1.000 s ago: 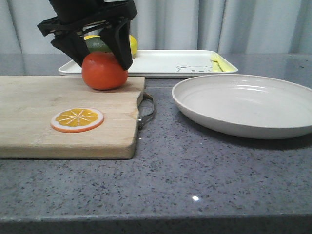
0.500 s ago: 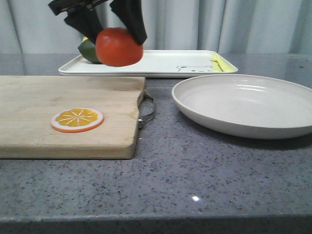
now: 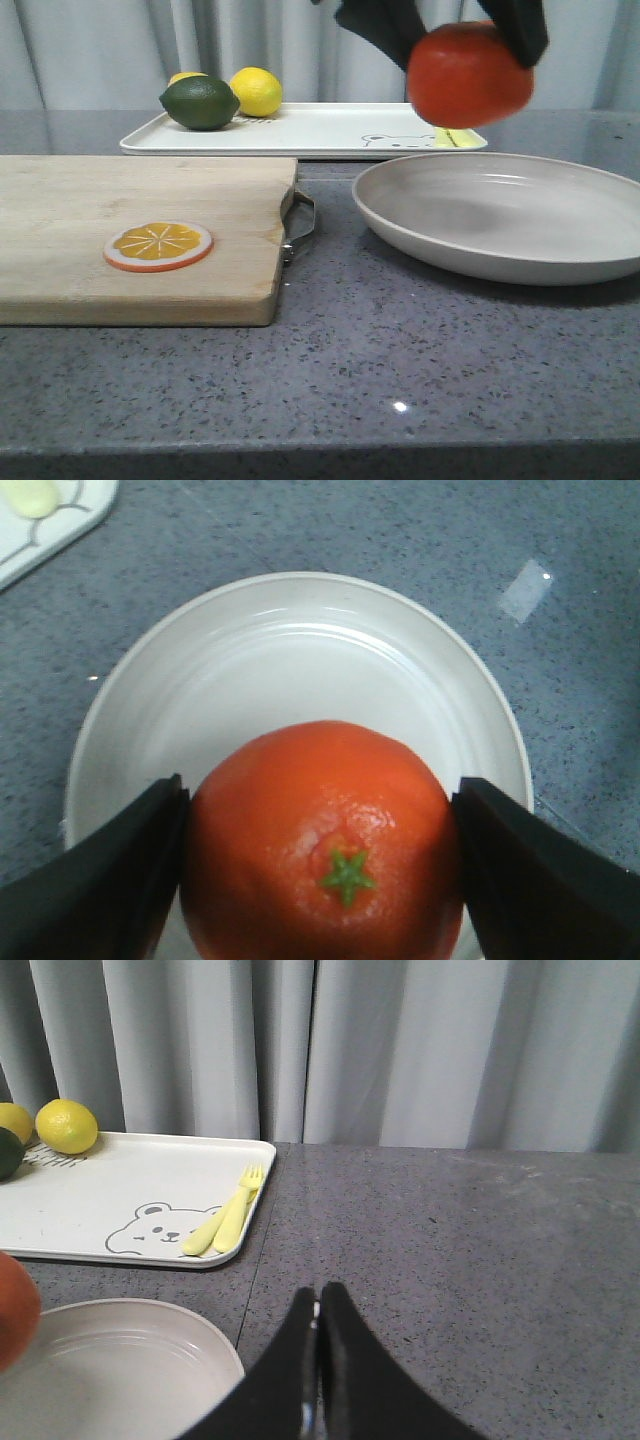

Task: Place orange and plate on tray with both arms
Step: 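Close the left gripper, lift the orange and carry it over the plate, then lower the orange onto the plate, open the left gripper and lift away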

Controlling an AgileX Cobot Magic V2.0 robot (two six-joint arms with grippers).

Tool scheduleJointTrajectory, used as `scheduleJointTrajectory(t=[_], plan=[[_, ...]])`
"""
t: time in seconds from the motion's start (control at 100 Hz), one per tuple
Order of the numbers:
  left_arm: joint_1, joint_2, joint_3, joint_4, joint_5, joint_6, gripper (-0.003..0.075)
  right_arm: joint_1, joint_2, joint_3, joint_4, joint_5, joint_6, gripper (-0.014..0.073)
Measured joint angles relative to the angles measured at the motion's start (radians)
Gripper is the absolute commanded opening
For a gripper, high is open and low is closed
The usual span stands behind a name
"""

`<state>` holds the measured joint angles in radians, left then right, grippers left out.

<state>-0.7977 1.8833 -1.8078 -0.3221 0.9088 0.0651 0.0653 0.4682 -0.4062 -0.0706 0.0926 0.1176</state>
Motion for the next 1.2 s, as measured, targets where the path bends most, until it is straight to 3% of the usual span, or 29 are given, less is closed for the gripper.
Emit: scheduleJointTrajectory(t=[0.83, 1.2], plan=[[-0.036, 0.134, 0.0, 0.032, -0.047, 0.004, 0.026, 0.0, 0.0, 0.0, 0.0, 0.0, 0.0, -0.006], [-0.036, 0.134, 0.0, 0.04, -0.056, 0.004, 0.0542, 0.0, 0.0, 0.0, 0.0, 0.0, 0.0, -0.006]])
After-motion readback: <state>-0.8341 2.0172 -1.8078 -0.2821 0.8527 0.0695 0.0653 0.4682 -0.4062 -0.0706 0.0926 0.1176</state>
